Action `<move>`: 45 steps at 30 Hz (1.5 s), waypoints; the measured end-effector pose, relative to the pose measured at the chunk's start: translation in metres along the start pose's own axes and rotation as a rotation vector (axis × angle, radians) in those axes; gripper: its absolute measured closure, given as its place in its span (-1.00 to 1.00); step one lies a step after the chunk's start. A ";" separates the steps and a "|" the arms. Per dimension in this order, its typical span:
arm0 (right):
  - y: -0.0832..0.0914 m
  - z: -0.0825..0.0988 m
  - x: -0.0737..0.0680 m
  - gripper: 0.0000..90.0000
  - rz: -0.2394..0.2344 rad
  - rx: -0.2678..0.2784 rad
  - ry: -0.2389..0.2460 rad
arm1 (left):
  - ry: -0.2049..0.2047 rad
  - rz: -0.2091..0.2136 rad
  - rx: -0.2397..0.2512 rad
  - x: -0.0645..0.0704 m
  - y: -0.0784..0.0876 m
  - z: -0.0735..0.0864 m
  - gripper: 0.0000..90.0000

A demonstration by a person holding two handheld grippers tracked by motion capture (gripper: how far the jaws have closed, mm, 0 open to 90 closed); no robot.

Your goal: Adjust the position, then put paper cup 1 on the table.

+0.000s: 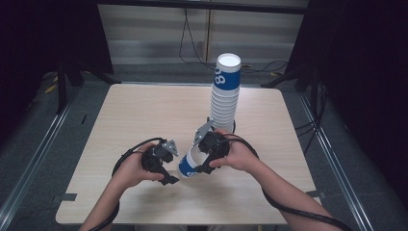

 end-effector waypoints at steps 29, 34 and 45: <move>-0.018 -0.012 -0.003 -0.70 0.004 0.030 0.016 | 0.038 -0.008 -0.022 -0.011 0.001 0.016 -0.57; -0.019 -0.014 -0.002 -0.70 0.007 0.042 0.012 | 0.041 -0.007 -0.022 -0.012 0.000 0.017 -0.57; -0.021 -0.017 -0.004 -0.71 0.003 0.067 -0.015 | 0.048 -0.007 -0.021 -0.014 0.002 0.019 -0.57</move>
Point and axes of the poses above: each handheld gripper's, and its own axes: y roughly backward along the jaws, z roughly out of its underside, x roughly to its right, the point moved 6 cm from there along -y, roughly forward along the jaws, and after that the axes turned 10 degrees about x, right-handed, at the moved point
